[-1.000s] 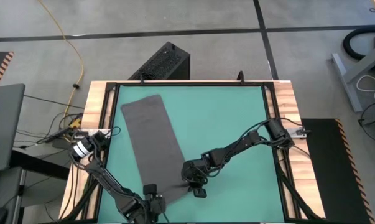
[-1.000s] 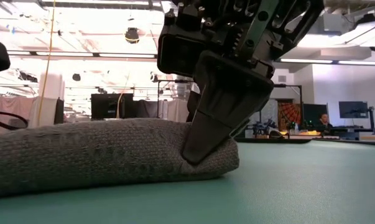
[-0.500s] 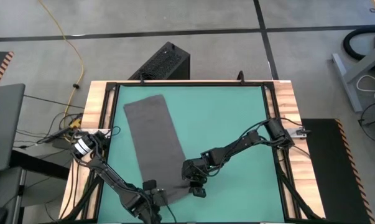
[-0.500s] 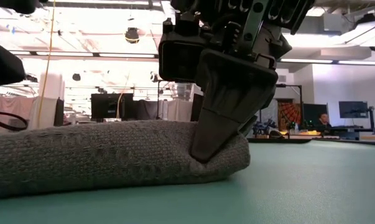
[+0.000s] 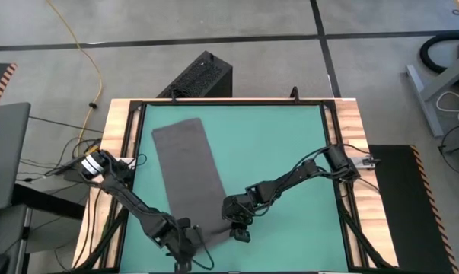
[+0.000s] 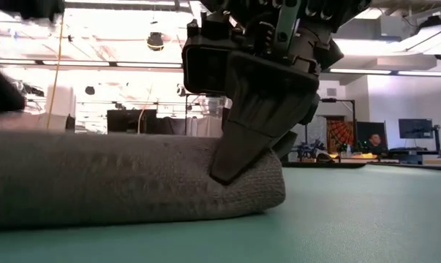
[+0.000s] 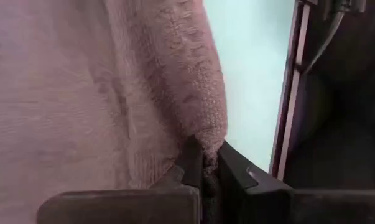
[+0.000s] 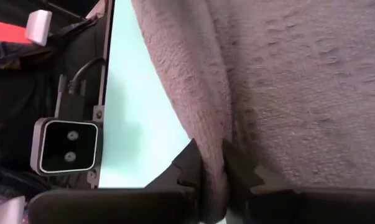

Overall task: Roll towel
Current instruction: Roll the gray towel

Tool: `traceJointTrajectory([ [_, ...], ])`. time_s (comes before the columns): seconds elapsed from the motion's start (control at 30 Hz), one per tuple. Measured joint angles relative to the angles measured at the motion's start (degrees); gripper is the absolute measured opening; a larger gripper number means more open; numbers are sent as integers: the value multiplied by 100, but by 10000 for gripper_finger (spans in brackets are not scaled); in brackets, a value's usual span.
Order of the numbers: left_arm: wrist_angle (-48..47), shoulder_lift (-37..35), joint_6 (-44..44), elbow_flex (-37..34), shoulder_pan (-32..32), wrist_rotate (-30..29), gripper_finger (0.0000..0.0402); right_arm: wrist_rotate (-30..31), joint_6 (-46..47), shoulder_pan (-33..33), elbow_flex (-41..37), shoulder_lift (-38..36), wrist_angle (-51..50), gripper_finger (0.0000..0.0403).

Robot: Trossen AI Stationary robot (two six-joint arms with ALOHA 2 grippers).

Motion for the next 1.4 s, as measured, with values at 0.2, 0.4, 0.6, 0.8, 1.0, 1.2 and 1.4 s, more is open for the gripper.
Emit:
traceJointTrajectory([
  [0.2, 2498, -348, -563, -1449, -3, 306, 1, -85, -84, -53, -4, 0, -32, 98],
  [0.4, 3371, -898, -831, -2363, -24, 431, 1, -531, 4, -146, -7, 2, -142, 133],
  [0.6, 4251, -1022, -1172, -2967, 35, 509, 1, -347, -304, -144, -11, -244, -569, 147],
  [0.8, 5046, -1044, -1389, -3344, 69, 584, 0, 1922, -1506, 662, -4, -793, -415, 141],
  [1.0, 5270, -1035, -1430, -3403, 136, 612, 0, 3806, -3149, 1540, -2, -638, 737, 146],
  [1.2, 5286, -1030, -1439, -3405, 142, 603, 0, 4347, -3184, 1600, 4, -643, 920, 190],
  [1.4, 5284, -1026, -1360, -3405, 142, 584, 5, 4398, -3194, 1528, 6, -93, 1279, 246],
])
